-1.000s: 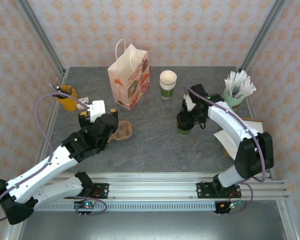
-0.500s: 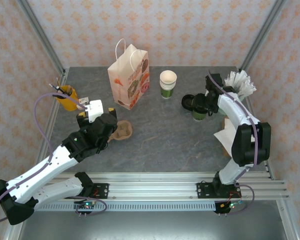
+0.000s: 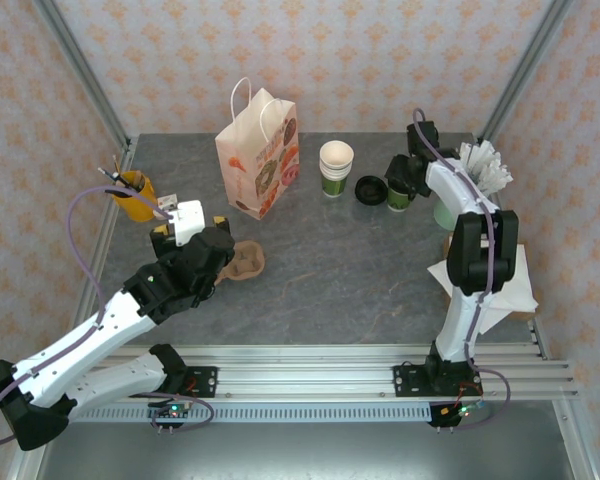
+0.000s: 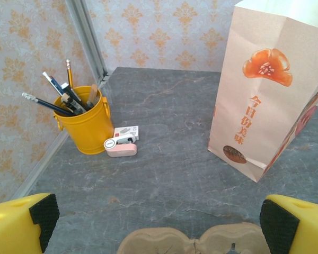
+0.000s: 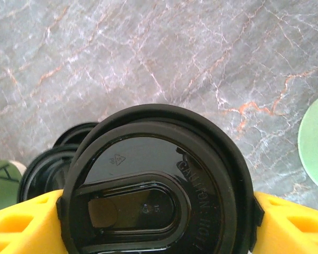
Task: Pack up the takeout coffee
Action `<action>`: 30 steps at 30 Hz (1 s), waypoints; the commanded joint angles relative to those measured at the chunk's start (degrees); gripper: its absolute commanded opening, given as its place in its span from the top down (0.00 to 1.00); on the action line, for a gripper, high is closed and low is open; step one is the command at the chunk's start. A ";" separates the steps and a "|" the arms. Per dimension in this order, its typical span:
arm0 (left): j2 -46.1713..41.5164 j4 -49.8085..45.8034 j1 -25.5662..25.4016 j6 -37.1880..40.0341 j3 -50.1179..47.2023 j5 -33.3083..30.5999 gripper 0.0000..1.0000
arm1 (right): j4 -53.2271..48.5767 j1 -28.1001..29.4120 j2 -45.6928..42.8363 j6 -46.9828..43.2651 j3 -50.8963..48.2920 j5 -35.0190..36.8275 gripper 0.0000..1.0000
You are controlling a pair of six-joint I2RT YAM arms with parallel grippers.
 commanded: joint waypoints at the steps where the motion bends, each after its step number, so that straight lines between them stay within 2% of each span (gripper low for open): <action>1: -1.83 -2.53 0.47 -2.33 0.86 -2.86 0.00 | -1.79 -0.43 3.14 2.84 2.35 2.61 0.23; 7: -4.46 -5.11 0.58 -5.85 0.32 -4.30 0.00 | -2.40 -0.39 2.92 3.64 3.72 4.07 0.16; 14: -6.70 -7.79 0.93 -10.36 2.35 -0.34 0.00 | -4.59 -0.38 -0.56 2.33 5.89 2.57 0.02; 18: -4.92 -10.98 4.49 -15.29 6.44 9.04 0.00 | -5.25 -0.22 -4.19 2.15 5.42 2.64 0.01; 23: 1.30 -10.19 19.56 -13.97 14.08 33.02 0.00 | -7.20 1.27 -11.86 1.58 3.52 3.70 0.01; 25: 6.21 -11.66 23.22 -13.02 19.54 39.18 0.00 | -8.11 2.87 -16.44 1.10 2.01 4.93 0.01; 28: 14.25 -16.47 24.91 -13.89 27.24 40.83 0.00 | -6.27 7.12 -24.84 -0.07 -3.22 4.86 0.01; 30: 17.56 -17.84 26.23 -13.86 28.02 40.71 0.00 | -5.10 10.16 -29.90 -0.28 -6.95 3.78 0.01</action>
